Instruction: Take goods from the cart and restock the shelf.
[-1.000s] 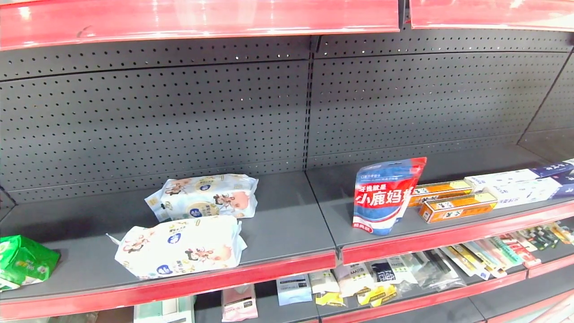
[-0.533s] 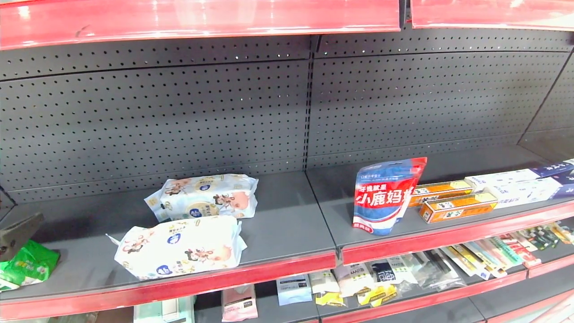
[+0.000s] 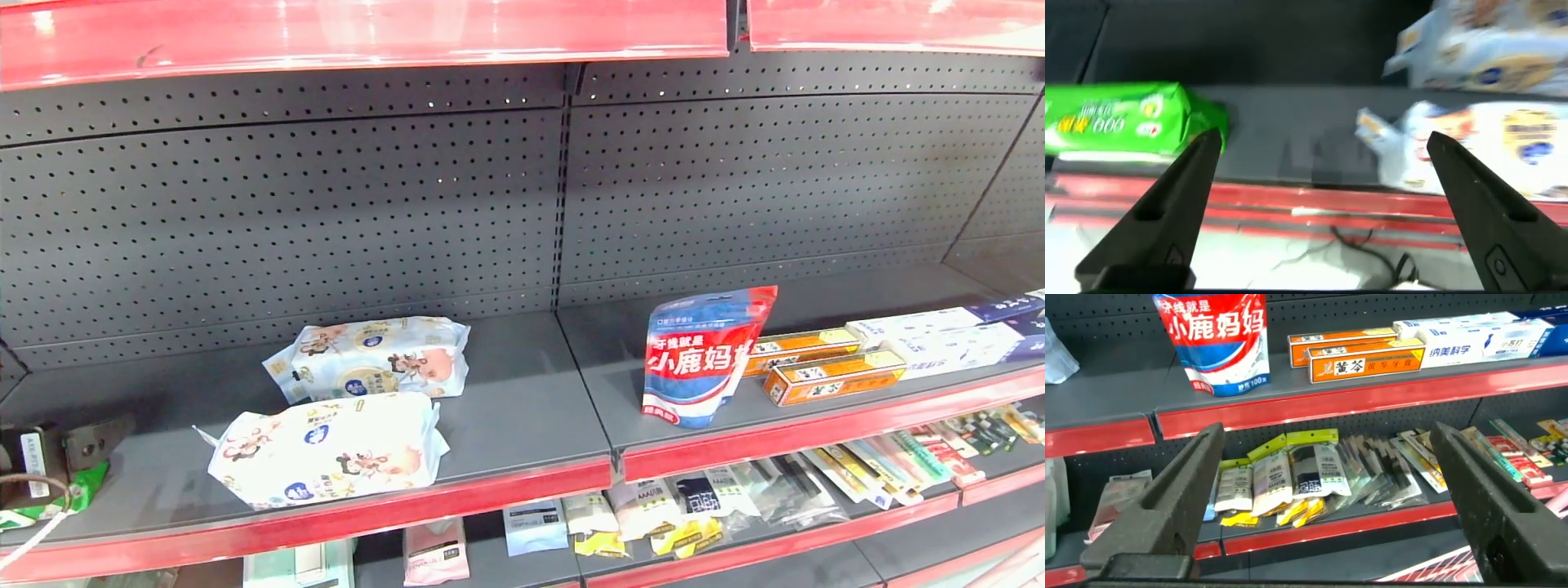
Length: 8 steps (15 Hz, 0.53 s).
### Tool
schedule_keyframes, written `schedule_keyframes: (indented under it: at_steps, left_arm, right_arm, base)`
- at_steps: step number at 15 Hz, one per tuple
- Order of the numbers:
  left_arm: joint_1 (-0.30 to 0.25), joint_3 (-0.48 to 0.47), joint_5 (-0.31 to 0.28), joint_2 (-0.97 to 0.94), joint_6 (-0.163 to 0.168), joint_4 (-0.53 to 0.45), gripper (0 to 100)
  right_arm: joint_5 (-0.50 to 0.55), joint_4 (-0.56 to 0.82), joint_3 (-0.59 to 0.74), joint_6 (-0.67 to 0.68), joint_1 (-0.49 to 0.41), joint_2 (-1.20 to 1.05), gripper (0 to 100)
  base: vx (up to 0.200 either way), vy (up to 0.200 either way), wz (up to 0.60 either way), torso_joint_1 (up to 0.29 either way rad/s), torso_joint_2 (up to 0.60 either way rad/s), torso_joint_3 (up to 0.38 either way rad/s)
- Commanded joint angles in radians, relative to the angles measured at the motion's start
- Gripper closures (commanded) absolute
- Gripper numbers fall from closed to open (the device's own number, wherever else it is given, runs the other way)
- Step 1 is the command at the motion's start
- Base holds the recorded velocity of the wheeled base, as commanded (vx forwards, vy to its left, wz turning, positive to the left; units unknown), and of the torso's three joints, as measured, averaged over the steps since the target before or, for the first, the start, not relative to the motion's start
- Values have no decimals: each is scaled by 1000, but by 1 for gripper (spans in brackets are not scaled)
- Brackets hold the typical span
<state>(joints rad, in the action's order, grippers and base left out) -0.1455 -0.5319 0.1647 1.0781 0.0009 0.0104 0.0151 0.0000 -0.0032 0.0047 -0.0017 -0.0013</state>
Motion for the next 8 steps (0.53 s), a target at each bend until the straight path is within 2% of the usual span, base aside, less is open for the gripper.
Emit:
schedule_keyframes:
  at_steps: [1, 3, 8]
  left_arm:
    - [-72, 1, -11, 105, 19, -1, 0]
    - [-131, 1, -40, 169, 59, 5, 0]
    - [-131, 1, -45, 304, 62, 80, 0]
  right_arm:
    - [0, 0, 0, 0, 0, 1, 0]
    - [0, 0, 0, 0, 0, 1, 0]
    - [0, 0, 0, 0, 0, 1, 0]
  base:
    - [0, 0, 0, 0, 0, 0]
    - [0, 0, 0, 0, 0, 0]
    - [0, 0, 0, 0, 0, 0]
